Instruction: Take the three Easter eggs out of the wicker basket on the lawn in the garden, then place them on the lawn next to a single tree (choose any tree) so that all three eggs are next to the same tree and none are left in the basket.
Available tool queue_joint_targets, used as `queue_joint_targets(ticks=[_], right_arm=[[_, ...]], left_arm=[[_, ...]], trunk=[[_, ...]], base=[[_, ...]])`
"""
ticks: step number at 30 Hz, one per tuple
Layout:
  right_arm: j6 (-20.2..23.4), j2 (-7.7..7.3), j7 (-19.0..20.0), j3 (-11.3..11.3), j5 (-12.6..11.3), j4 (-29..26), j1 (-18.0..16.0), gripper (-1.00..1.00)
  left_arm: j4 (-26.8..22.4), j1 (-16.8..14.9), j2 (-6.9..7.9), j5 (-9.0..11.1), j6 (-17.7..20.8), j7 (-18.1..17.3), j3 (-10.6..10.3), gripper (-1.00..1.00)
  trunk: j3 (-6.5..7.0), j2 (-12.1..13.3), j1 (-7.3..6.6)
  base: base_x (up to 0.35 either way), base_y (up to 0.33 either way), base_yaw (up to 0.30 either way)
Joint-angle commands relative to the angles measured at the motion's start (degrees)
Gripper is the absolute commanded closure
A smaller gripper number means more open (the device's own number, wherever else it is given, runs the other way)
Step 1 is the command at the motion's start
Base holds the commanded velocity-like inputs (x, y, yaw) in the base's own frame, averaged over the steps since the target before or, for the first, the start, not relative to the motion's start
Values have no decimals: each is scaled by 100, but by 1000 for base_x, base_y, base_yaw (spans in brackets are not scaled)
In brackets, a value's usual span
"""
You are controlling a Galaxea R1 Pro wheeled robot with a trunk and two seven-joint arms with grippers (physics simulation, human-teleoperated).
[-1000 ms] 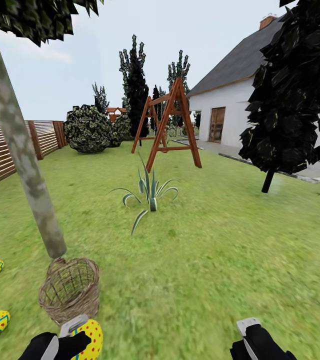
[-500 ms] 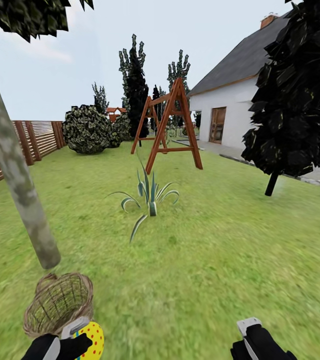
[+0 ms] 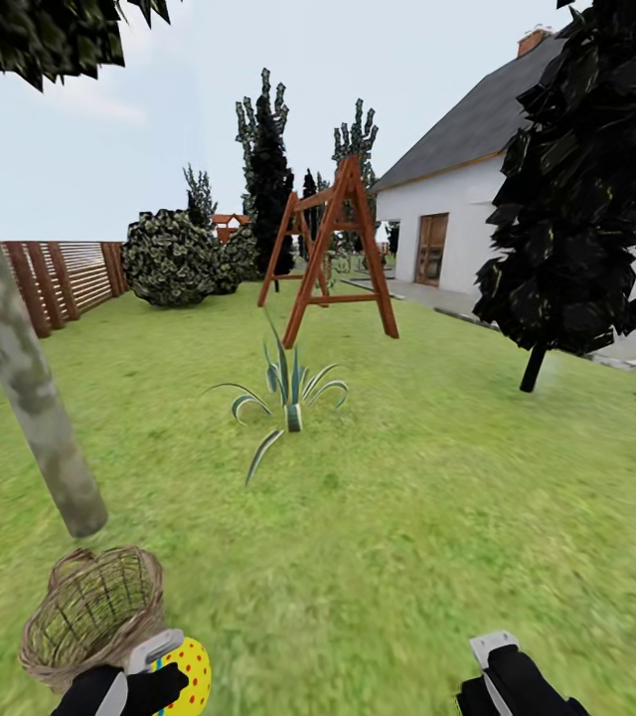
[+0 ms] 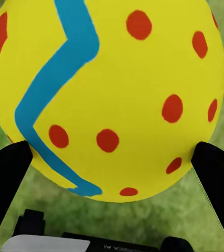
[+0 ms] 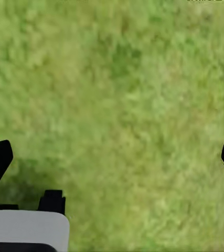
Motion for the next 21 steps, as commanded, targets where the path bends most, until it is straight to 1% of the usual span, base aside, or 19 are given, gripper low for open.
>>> queue_joint_targets(ticks=[1,8,12,16,18,21], right_arm=[[30,-7,3,33,33,-7,-3,-100],[22,-14,-5,25,32,-11,-3,-100],[27,-16,-5,31,28,-14,-3,-100],[30,-24,0,22,28,-16,-3,-100],[24,-24,2,20,28,-14,-3,-100],[21,-24,3,23,28,-14,-3,-100]], left_arm=[[-9,-3,-4,-4,39,-21,29,100],[-11,-3,13,15,39,-32,68,100],[-45,-3,83,22,39,-37,96,100],[-100,-3,186,36,41,-37,102,100],[-127,-3,222,39,85,-41,99,100],[-137,-3,287,47,117,-62,98,100]], trunk=[[11,37,-22],[137,318,-176],[209,478,-264],[281,639,-352],[316,719,-396],[370,839,-462]], base=[[0,-341,147],[0,-341,270],[0,-341,290],[0,-340,284],[0,-270,99],[70,-65,17]])
